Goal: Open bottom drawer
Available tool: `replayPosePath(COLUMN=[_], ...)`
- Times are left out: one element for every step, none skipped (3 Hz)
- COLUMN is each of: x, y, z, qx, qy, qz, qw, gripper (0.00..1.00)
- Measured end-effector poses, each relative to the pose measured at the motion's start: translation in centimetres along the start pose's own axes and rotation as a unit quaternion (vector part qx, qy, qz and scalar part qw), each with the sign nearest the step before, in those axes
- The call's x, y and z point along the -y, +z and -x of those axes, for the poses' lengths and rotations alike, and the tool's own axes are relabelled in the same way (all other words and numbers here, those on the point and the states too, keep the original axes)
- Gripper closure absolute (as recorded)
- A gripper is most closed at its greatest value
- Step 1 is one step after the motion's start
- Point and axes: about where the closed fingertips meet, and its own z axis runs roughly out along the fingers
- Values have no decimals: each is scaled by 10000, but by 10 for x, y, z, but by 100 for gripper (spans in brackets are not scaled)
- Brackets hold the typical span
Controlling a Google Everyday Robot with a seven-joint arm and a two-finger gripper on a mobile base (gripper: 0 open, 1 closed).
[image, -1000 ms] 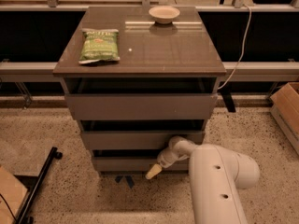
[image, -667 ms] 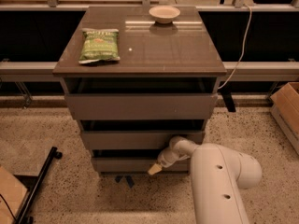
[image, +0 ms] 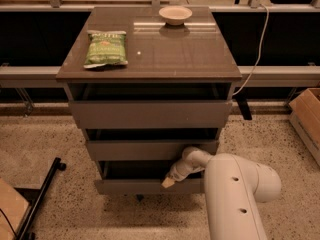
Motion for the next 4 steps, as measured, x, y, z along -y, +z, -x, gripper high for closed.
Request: replayPosePath(x=[0, 0, -28, -34], y=[-1, -1, -6, -11], z=[0, 0, -12, -13], qx=[0, 0, -96, -103], qy=[0, 1, 197, 293], qz=[0, 1, 182, 208], qw=[10000, 10000, 9996, 9993], gripper=[100, 100, 100, 100])
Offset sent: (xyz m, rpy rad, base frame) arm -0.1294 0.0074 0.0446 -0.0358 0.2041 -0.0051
